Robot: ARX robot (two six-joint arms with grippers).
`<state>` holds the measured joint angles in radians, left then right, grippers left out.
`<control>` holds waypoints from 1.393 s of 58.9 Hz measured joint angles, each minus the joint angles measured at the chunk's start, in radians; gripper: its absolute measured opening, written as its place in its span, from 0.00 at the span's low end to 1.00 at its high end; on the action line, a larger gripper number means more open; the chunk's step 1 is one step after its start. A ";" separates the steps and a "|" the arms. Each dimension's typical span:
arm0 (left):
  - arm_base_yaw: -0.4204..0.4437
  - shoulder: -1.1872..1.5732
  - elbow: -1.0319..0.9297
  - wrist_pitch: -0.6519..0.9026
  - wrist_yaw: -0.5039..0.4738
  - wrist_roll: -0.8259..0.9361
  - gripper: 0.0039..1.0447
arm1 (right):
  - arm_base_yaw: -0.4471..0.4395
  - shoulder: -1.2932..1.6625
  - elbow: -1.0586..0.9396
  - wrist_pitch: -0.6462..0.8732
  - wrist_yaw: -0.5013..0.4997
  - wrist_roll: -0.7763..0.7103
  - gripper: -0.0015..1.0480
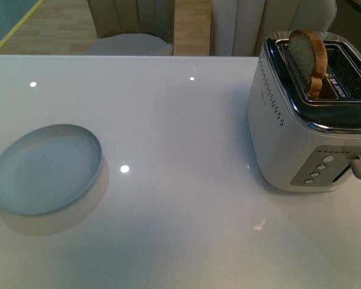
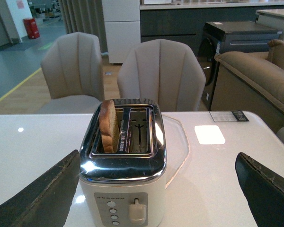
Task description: Left arm holds plate, right arm toasts bread
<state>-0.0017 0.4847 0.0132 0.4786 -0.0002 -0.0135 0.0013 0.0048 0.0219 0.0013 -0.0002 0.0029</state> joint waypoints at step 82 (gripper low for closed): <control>0.000 -0.478 0.000 -0.477 0.000 0.003 0.31 | 0.000 0.000 0.000 0.000 0.000 0.000 0.92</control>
<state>-0.0017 0.0063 0.0132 0.0013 -0.0002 -0.0109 0.0017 0.0048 0.0219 0.0013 -0.0002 0.0029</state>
